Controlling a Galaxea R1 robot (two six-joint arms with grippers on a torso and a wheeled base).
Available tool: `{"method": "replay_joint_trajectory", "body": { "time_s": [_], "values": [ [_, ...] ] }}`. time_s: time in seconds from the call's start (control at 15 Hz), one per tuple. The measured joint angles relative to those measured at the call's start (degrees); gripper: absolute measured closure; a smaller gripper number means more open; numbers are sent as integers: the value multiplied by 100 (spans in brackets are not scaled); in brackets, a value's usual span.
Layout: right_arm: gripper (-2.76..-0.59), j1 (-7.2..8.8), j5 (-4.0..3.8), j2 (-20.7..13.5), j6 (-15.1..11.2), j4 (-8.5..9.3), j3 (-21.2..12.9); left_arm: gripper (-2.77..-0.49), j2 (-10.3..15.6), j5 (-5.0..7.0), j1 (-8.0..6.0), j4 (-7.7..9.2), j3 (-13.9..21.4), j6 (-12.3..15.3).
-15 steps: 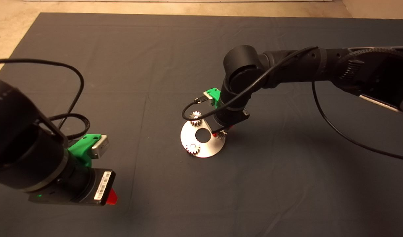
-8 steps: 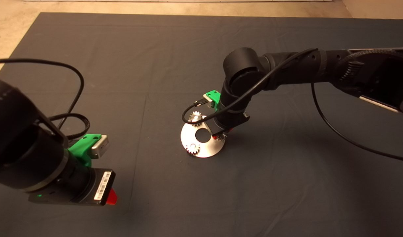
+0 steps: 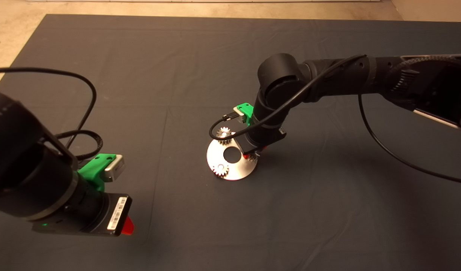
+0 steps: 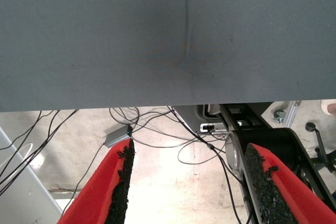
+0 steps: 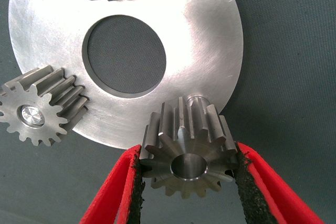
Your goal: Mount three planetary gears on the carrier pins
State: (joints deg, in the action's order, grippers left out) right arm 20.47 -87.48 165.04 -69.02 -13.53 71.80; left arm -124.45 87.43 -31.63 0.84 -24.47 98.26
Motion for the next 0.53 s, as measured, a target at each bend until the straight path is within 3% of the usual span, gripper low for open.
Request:
{"method": "replay_joint_trajectory", "body": {
  "time_s": [0.53],
  "values": [
    [-107, 6, 29, 1, 17, 26, 112, -144, 0, 0, 0, 0, 24, 0]
  ]
}}
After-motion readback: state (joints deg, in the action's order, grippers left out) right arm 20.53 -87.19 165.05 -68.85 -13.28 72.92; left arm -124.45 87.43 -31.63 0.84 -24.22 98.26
